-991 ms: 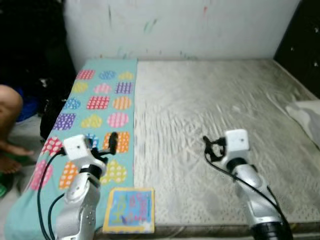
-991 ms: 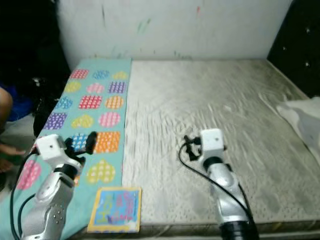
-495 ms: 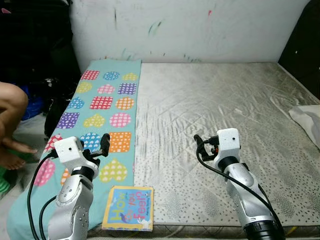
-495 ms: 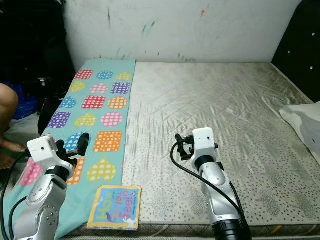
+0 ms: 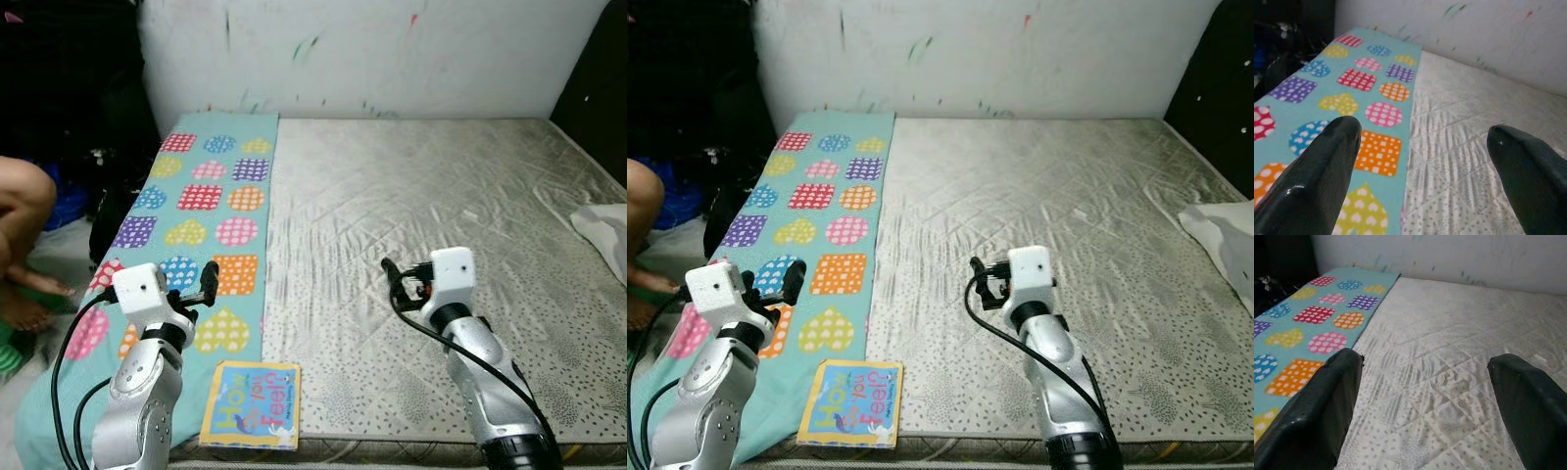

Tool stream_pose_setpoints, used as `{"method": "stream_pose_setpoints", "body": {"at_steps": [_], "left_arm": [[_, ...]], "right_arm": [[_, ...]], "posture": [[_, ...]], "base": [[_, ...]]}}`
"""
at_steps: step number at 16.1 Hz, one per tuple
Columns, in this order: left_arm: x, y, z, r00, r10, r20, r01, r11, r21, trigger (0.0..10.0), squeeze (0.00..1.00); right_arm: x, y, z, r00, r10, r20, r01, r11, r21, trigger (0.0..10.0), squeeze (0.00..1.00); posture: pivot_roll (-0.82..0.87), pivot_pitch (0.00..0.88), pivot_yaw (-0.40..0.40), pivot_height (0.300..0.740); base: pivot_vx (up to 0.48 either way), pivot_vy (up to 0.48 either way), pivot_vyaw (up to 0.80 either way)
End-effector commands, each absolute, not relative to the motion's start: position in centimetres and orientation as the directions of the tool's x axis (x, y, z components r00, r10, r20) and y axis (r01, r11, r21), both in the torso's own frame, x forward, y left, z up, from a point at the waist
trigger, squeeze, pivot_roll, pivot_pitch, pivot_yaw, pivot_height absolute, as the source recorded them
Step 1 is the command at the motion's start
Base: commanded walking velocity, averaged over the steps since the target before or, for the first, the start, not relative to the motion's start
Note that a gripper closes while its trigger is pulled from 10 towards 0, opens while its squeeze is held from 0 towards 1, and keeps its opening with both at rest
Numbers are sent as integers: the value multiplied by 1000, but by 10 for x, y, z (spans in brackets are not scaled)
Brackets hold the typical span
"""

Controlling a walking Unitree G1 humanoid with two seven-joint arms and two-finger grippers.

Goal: Clean up the room

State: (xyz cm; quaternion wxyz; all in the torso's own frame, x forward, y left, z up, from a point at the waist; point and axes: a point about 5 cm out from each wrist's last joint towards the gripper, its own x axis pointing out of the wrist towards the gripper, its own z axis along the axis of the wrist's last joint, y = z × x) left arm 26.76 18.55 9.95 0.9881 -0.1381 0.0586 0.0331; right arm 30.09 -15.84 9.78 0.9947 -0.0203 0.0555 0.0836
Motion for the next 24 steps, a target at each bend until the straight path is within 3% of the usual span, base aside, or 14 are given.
{"method": "stream_pose_setpoints", "body": {"at_steps": [1,2,8,15,24], "left_arm": [[268,188,104,991,55,-123,-84,966,-245,10000,0],[268,187,106,991,45,-124,-73,970,-233,10000,0],[261,182,101,985,-26,-170,-3,985,-172,10000,0],[224,208,73,965,55,-256,-93,986,-139,10000,0],[231,198,73,973,26,-228,-58,989,-138,10000,0]], "right_arm": [[300,-161,99,980,161,-119,-162,987,-2,10000,0],[301,-160,101,980,161,-118,-157,987,41,10000,0],[297,-158,98,976,179,-128,-179,984,5,10000,0],[275,-177,86,968,192,-163,-194,981,0,10000,0],[274,-163,89,961,239,-142,-241,970,-2,10000,0]], "posture": [[-102,37,15,740],[-105,33,16,740],[-112,20,17,740],[-76,51,21,740],[-86,27,19,740]], "base": [[0,0,0],[0,0,0],[0,0,0],[0,0,0],[0,0,0]]}}
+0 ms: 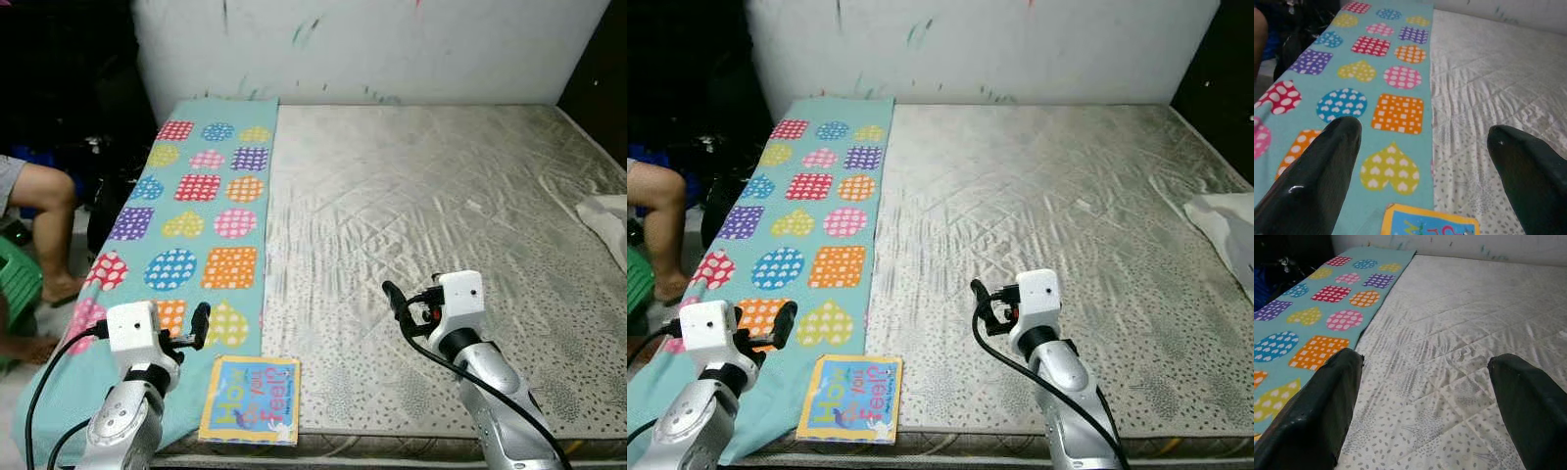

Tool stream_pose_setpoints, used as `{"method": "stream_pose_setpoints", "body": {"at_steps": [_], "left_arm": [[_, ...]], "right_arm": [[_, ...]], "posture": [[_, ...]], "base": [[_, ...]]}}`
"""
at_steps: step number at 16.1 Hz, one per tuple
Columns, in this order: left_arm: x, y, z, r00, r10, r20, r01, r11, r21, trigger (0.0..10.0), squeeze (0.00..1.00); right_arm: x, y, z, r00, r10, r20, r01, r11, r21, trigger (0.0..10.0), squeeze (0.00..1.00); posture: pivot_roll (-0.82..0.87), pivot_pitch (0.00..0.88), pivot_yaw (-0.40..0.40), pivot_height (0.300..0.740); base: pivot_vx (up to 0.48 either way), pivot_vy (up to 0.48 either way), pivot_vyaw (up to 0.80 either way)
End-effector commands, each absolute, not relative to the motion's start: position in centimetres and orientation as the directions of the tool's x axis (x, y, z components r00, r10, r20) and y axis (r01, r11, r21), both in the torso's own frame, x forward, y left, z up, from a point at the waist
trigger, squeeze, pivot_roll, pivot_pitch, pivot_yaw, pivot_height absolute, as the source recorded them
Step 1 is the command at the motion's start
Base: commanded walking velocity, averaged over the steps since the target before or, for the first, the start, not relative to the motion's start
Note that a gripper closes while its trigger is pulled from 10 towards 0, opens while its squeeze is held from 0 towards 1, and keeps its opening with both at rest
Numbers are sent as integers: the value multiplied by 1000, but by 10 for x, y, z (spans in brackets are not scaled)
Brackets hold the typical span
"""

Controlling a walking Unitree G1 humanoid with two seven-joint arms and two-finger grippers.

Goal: Clean up the room

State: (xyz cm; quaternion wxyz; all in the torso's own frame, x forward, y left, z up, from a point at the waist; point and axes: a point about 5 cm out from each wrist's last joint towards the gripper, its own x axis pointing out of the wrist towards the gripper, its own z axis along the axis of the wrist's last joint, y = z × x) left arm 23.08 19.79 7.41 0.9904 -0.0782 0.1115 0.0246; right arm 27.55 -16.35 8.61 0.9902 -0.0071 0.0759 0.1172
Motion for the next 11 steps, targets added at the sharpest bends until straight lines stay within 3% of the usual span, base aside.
{"method": "stream_pose_setpoints", "body": {"at_steps": [1,5,11], "left_arm": [[232,196,73,974,22,-226,-55,989,-138,10000,0],[237,195,74,977,23,-211,-53,989,-135,10000,0],[240,197,75,978,52,-201,-81,987,-140,10000,0]], "right_arm": [[274,-163,89,961,241,-138,-245,970,-7,10000,0],[274,-164,90,963,235,-133,-239,971,-13,10000,0],[276,-163,92,961,239,-135,-245,969,-25,10000,0]], "posture": [[-86,27,19,740],[-91,33,24,732],[-95,43,18,666]], "base": [[0,0,0],[0,0,0],[0,0,0]]}}
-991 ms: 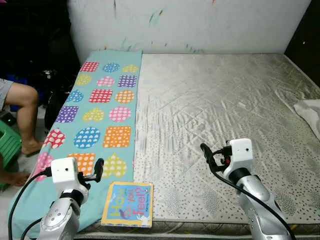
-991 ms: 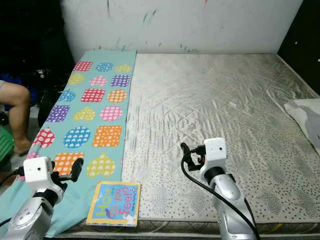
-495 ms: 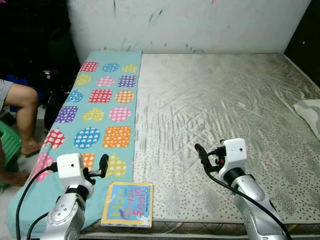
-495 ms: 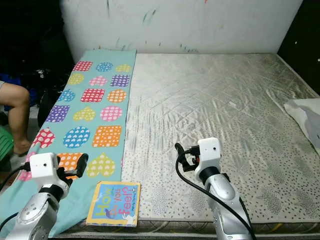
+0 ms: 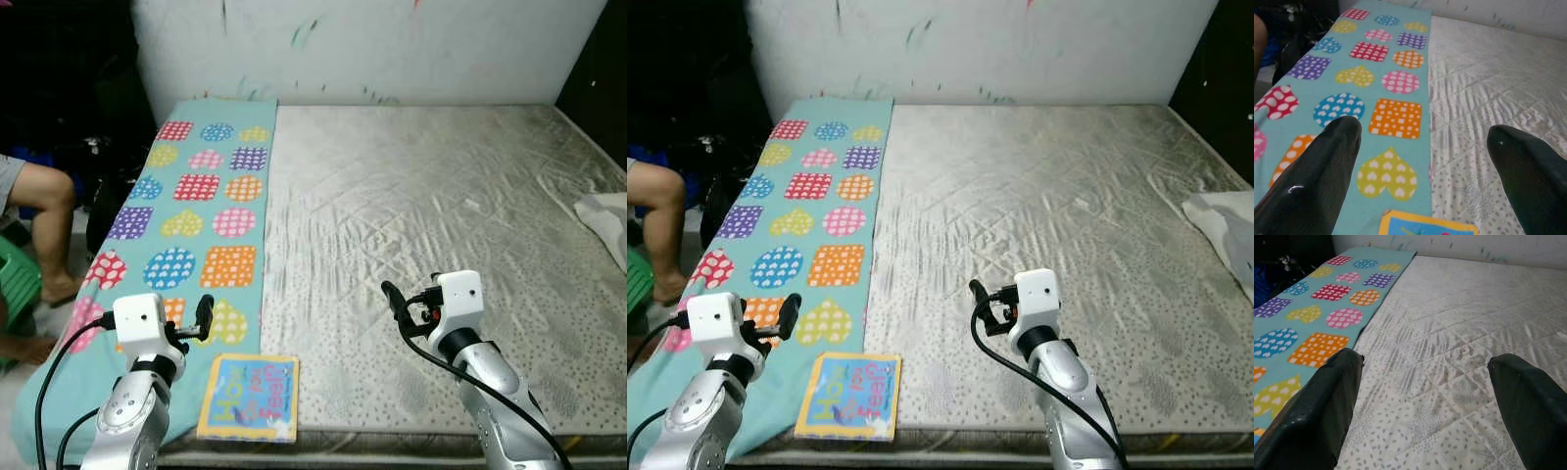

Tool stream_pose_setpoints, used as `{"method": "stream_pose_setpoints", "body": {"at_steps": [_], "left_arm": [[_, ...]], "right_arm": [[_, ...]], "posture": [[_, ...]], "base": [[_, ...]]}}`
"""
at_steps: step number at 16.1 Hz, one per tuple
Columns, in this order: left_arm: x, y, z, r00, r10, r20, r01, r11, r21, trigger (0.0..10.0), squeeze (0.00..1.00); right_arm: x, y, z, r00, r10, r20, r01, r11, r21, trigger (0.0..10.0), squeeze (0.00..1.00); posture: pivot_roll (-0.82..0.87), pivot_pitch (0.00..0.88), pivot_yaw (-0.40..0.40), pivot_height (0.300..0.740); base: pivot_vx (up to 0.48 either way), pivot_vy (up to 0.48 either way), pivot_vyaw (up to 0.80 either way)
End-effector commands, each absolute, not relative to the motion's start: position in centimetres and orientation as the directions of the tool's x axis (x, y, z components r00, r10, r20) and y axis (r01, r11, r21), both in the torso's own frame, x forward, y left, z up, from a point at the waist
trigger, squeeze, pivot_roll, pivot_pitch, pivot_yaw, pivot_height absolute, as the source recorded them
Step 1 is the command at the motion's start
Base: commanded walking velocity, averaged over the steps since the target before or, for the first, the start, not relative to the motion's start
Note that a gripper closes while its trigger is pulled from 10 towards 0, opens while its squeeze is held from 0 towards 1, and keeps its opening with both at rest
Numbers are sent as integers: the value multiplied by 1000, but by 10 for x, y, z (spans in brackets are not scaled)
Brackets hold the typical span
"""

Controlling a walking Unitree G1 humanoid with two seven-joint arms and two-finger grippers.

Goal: Clean up the room

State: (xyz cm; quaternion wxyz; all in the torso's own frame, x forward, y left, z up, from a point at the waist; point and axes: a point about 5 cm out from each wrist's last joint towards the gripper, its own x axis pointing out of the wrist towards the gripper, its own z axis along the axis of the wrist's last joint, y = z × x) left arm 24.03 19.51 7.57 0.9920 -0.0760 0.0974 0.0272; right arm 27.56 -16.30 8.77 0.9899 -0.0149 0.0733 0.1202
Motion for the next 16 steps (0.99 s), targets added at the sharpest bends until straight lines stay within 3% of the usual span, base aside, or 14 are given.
{"method": "stream_pose_setpoints", "body": {"at_steps": [1,5,16], "left_arm": [[241,197,75,978,53,-200,-82,987,-139,10000,0],[244,198,77,980,58,-189,-84,988,-127,10000,0],[239,206,75,971,150,-186,-172,979,-109,10000,0]], "right_arm": [[277,-163,91,962,237,-136,-242,970,-23,10000,0],[277,-162,91,963,233,-135,-238,971,-21,10000,0],[277,-163,89,957,251,-142,-259,965,-36,10000,0]], "posture": [[-97,43,23,648],[-95,42,27,603],[-93,42,24,603]], "base": [[0,0,0],[0,0,0],[0,0,0]]}}
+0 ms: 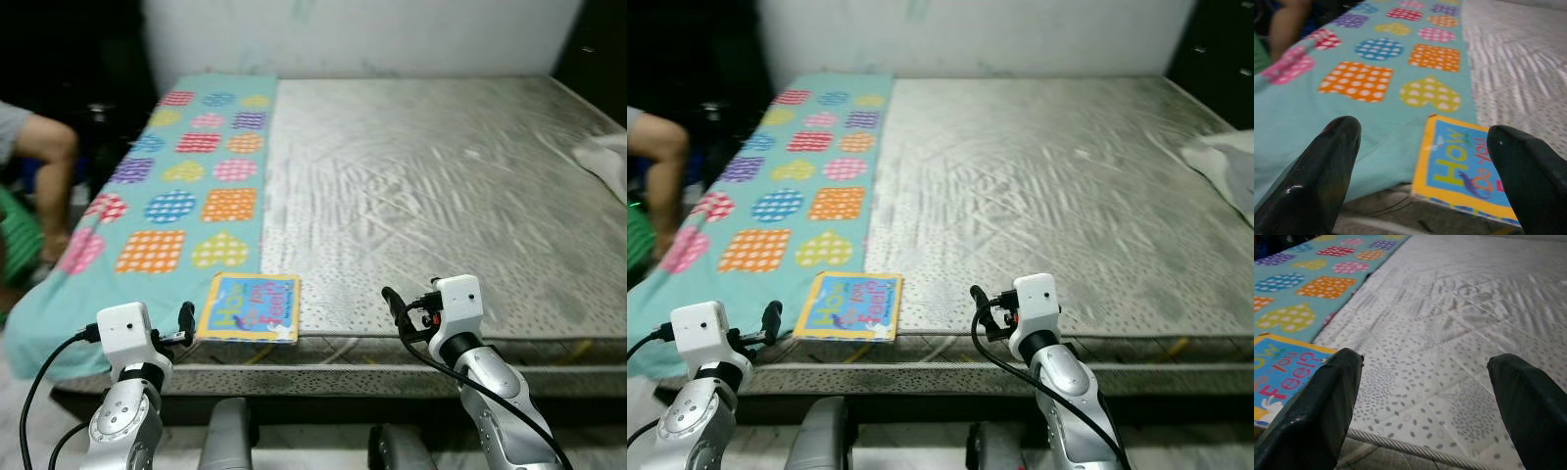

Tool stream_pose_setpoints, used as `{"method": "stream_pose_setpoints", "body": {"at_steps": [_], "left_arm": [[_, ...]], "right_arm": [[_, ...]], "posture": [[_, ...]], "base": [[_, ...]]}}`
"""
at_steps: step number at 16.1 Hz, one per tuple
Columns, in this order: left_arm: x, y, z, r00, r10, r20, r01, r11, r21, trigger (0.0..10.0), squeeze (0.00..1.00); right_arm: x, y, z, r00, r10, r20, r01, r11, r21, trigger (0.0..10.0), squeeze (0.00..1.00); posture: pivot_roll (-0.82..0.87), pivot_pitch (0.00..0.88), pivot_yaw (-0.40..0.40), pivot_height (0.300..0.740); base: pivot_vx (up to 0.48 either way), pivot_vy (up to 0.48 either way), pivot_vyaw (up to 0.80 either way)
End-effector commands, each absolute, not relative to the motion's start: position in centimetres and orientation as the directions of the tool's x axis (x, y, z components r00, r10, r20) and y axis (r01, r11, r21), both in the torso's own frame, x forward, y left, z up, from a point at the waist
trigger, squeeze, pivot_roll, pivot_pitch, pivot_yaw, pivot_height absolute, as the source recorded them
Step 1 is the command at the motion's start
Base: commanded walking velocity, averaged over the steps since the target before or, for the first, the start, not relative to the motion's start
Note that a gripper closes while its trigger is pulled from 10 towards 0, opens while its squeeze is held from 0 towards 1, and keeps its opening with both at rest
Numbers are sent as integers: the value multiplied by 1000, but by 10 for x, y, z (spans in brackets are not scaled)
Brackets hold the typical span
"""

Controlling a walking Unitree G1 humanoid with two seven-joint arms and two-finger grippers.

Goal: Clean up the room

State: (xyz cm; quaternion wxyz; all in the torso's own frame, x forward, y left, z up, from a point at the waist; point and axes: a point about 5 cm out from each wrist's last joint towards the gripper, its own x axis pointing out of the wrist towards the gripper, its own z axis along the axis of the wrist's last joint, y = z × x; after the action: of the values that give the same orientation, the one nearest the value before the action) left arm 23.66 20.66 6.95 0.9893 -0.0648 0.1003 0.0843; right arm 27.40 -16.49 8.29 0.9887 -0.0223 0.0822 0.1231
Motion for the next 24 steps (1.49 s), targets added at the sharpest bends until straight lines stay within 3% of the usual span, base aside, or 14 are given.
{"method": "stream_pose_setpoints", "body": {"at_steps": [1,8,14,19,24], "left_arm": [[239,205,75,972,148,-182,-170,979,-112,10000,0],[241,200,77,980,108,-169,-134,979,-154,10000,0],[241,201,78,975,145,-169,-172,972,-158,10000,0],[240,210,82,963,224,-149,-248,953,-176,10000,0],[241,204,86,980,164,-116,-185,962,-202,10000,0]], "right_arm": [[277,-163,89,957,252,-143,-260,965,-37,10000,0],[278,-161,88,952,270,-143,-279,959,-49,10000,0],[279,-161,88,953,267,-146,-277,960,-51,10000,0],[281,-160,88,952,270,-147,-280,959,-49,10000,0],[282,-161,88,953,265,-148,-275,960,-50,10000,0]], "posture": [[-93,42,24,603],[-90,36,24,603],[-93,44,22,544],[-89,48,17,544],[-92,48,19,544]], "base": [[0,0,0],[0,0,0],[0,0,0],[0,0,0],[48,0,0]]}}
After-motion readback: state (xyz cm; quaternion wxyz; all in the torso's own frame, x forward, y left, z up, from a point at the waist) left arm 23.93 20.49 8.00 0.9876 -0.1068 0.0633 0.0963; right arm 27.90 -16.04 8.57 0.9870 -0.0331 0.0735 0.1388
